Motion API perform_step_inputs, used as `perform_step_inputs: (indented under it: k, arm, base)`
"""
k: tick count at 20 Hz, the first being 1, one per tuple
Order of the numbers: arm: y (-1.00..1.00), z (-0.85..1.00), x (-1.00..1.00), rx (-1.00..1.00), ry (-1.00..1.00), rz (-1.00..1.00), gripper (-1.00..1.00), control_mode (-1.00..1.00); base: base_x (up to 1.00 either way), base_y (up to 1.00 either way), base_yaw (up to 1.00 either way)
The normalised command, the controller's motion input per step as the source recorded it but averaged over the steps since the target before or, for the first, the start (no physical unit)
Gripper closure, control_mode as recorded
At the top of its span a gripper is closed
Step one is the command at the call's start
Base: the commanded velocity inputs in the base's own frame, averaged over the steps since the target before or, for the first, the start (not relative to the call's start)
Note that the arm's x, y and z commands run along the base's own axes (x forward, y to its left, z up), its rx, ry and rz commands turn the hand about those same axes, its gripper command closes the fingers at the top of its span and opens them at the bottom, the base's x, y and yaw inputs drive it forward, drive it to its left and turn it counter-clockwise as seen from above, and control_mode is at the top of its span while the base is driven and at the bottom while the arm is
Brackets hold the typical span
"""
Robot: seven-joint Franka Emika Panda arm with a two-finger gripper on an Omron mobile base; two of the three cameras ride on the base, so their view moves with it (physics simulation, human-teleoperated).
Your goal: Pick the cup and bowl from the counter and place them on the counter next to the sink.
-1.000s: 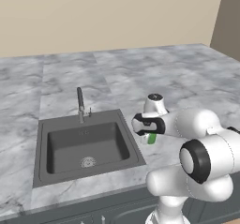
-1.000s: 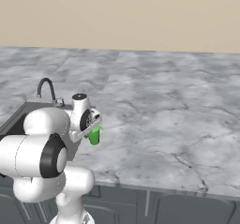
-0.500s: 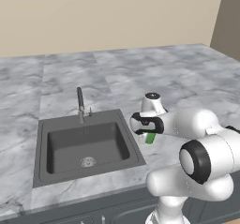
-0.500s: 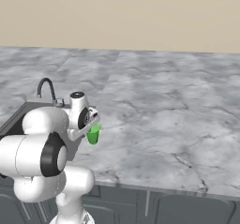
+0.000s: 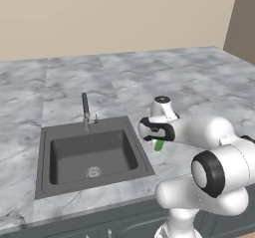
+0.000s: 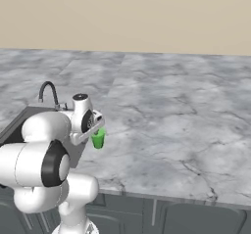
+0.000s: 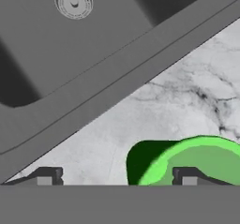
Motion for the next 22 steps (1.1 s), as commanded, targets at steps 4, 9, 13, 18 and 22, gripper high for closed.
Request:
perform_step_inputs:
  k: [4,9,13,18,22]
  arm:
    - [0.00,0.52,0.00,0.03,-0.01,0.00,-1.00,-1.00]
    - [0.00,0.29,0.00,0.02,0.00,0.00,-1.00,-1.00]
    - [-0.04,0.35,-0.01,0.01,0.00,-0.03,-1.00,-1.00]
    - [-0.34,0.38,-0.15,0.01,0.08,-0.38,-1.00,-1.00]
    - [-0.60,0.37,-0.03,0.05,0.16,-0.63,-1.00,-1.00]
  base:
    - [0.00,0.00,0.00]
    - [0.00,0.00,0.00]
    - [0.00,0.00,0.00]
    - [0.00,0.00,0.00]
    - [0.00,0.00,0.00]
